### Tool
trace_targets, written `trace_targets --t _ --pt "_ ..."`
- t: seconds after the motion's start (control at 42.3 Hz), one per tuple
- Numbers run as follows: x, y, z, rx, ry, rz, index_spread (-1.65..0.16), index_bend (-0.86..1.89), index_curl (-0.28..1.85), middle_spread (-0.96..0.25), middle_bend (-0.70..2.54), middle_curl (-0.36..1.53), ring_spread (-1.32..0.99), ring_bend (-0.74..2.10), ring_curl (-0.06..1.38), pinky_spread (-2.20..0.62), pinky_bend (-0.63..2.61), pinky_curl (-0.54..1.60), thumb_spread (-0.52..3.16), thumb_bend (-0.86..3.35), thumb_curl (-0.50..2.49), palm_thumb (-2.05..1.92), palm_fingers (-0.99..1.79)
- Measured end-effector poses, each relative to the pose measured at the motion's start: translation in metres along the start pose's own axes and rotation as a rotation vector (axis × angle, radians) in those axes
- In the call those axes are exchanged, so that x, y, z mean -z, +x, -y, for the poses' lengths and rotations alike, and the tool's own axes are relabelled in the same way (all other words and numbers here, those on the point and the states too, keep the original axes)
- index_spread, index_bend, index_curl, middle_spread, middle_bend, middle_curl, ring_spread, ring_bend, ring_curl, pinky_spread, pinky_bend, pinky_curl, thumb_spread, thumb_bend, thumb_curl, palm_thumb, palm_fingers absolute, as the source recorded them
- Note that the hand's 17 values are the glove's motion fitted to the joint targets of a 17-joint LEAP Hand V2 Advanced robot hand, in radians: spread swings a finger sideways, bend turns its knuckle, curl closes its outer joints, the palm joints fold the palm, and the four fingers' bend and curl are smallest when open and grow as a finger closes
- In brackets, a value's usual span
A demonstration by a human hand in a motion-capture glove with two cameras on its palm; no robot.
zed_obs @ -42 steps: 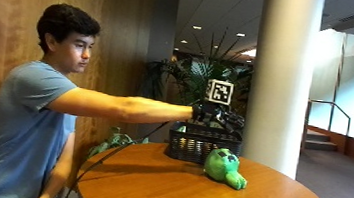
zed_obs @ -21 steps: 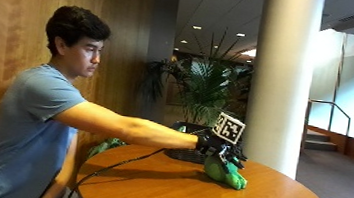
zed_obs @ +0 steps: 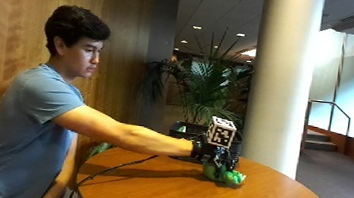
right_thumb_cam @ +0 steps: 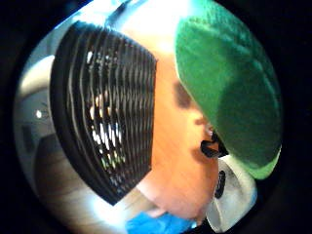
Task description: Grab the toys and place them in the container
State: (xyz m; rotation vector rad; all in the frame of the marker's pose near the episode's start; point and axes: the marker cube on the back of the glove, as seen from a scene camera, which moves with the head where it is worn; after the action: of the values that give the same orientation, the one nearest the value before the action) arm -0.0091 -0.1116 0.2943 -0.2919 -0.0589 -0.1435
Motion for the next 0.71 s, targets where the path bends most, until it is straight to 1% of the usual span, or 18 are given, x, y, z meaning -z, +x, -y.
trace_targets --t 0.095,0.142,0.189,0.26,0.331,0.355,0.426,0.473,0.615,0.71 --pt "0.004 0.001 -0.005 -0.018 0.043 -0.043 -0.30 0.23 0.18 -0.03 0.33 0.35 -0.11 0.92 0.36 -0.20 1.34 0.29 1.40 0.40 0.52 0.74 0.41" --pt "0.008 0.008 -0.009 -0.068 0.044 -0.105 -0.30 0.25 0.20 -0.04 0.35 0.37 -0.13 0.92 0.38 -0.21 1.32 0.30 1.38 0.40 0.54 0.77 0.43" --pt "0.012 0.014 -0.012 -0.116 0.032 -0.156 -0.30 0.26 0.22 -0.05 0.35 0.37 -0.15 0.92 0.39 -0.23 1.31 0.30 1.37 0.40 0.55 0.77 0.43" --pt "0.020 0.016 -0.019 -0.107 0.020 -0.133 -0.30 0.26 0.24 -0.07 0.38 0.40 -0.18 0.91 0.39 -0.25 1.29 0.30 1.32 0.38 0.58 0.77 0.44" --pt "0.030 0.033 -0.026 -0.194 0.025 -0.235 -0.31 0.25 0.26 -0.08 0.39 0.41 -0.20 0.90 0.40 -0.25 1.29 0.31 1.29 0.37 0.60 0.77 0.44" --pt "0.035 0.033 -0.027 -0.199 0.031 -0.233 -0.31 0.25 0.26 -0.08 0.39 0.42 -0.21 0.90 0.40 -0.26 1.29 0.31 1.28 0.37 0.61 0.77 0.43" --pt "0.055 0.017 -0.033 -0.128 0.061 -0.095 -0.31 0.24 0.28 -0.10 0.39 0.43 -0.23 0.89 0.41 -0.26 1.29 0.32 1.26 0.36 0.62 0.77 0.43" --pt "0.073 0.009 -0.037 -0.121 0.082 -0.061 -0.31 0.23 0.29 -0.10 0.39 0.44 -0.24 0.89 0.41 -0.26 1.29 0.32 1.25 0.35 0.64 0.77 0.42" --pt "0.126 0.002 -0.056 -0.152 0.134 -0.209 -0.31 0.19 0.31 -0.12 0.39 0.46 -0.26 0.88 0.42 -0.26 1.31 0.33 1.25 0.33 0.66 0.74 0.41" --pt "0.161 -0.025 -0.073 -0.040 0.176 -0.149 -0.31 0.17 0.31 -0.13 0.38 0.47 -0.27 0.89 0.43 -0.26 1.34 0.34 1.29 0.32 0.67 0.70 0.40"
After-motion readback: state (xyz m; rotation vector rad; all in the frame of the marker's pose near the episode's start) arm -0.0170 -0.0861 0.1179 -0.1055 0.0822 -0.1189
